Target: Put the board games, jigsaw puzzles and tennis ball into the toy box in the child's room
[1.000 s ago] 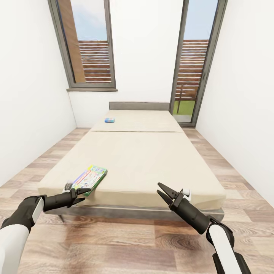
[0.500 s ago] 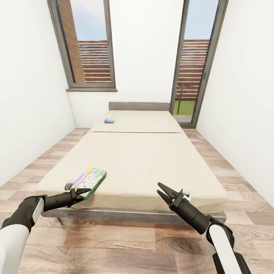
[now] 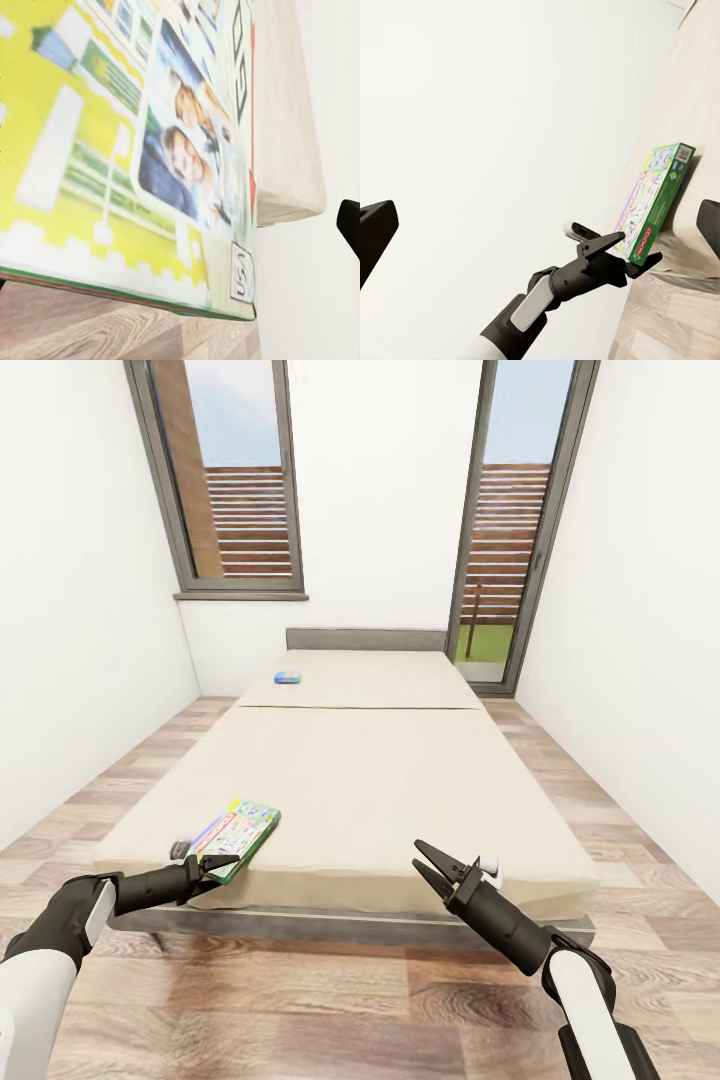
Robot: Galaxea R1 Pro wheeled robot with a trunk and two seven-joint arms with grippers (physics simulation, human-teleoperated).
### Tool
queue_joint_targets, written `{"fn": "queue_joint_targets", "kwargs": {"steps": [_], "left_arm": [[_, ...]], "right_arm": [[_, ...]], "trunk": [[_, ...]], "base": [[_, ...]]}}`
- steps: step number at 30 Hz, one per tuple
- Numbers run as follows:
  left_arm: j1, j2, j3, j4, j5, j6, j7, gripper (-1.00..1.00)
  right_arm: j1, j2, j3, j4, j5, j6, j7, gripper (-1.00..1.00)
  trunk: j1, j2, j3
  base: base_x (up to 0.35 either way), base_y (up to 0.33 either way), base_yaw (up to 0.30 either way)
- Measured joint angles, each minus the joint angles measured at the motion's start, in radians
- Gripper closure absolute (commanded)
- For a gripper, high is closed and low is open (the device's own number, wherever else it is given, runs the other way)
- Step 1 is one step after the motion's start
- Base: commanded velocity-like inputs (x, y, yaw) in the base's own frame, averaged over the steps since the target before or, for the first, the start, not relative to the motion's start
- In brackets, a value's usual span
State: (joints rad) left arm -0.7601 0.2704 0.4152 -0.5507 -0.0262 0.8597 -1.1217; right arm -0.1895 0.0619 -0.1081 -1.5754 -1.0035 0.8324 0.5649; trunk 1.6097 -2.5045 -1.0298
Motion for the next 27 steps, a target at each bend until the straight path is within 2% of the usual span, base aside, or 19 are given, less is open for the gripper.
{"fn": "queue_joint_targets", "kwargs": {"steps": [3,7,12,27], "left_arm": [[0.000,0.000,0.000,0.000,0.000,0.001,0.000,1.00],[0.000,0.000,0.002,-0.001,0.023,0.020,-0.003,1.00],[0.000,0.001,0.002,0.000,0.008,0.006,-0.004,1.00],[0.000,0.001,-0.001,0.000,0.002,0.003,-0.003,1.00]], "right_arm": [[0.000,0.000,0.000,0.000,0.000,-0.001,0.000,-1.00],[0.000,0.000,0.000,0.000,0.000,0.000,0.000,-1.00],[0.000,0.000,0.000,0.000,0.000,-0.001,0.000,-1.00],[0.000,0.000,0.000,0.000,-0.001,-0.001,0.000,-1.00]], "trunk": [[0.000,0.000,0.000],[0.000,0.000,0.000],[0.000,0.000,0.000],[-0.007,0.003,0.058]], "base": [[0.000,0.000,0.000],[0.000,0.000,0.000],[0.000,0.000,0.000],[0.000,0.000,0.000]]}}
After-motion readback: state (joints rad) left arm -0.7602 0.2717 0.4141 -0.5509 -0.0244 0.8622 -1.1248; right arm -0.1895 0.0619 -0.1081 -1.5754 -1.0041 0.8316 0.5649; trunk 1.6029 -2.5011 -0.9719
